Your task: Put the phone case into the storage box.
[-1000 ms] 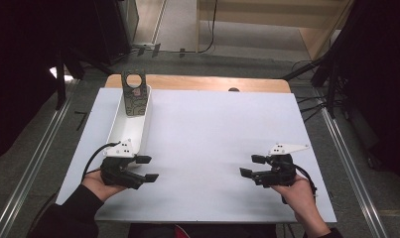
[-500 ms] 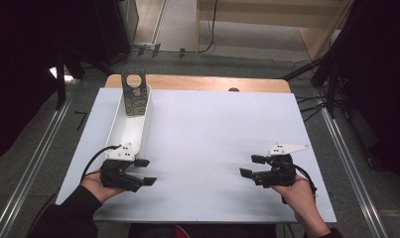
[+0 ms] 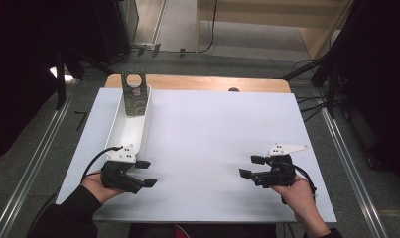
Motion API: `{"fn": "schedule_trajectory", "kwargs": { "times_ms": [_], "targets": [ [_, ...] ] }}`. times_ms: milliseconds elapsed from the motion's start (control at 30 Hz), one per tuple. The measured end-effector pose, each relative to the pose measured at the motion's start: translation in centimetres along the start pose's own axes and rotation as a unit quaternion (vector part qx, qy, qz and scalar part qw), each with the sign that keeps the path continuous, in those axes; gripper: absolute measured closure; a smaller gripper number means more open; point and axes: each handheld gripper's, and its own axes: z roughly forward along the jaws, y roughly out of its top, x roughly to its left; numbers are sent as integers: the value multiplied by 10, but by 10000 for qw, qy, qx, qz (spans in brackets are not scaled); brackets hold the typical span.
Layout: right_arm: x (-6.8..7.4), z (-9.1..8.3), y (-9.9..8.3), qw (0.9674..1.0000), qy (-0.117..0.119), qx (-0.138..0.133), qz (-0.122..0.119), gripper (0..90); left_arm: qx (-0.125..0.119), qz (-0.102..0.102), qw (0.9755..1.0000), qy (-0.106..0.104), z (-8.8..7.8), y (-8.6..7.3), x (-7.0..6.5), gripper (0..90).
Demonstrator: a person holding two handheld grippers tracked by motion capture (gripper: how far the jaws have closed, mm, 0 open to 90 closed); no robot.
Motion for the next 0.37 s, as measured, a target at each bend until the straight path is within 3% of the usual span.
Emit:
{"fn": "schedule_trajectory", "kwargs": {
  "times_ms": [367],
  "targets": [
    [0,1,0,10000,31,23,-20,240,-67,-16,10000,-23,-2,0,0,303]
  ]
}}
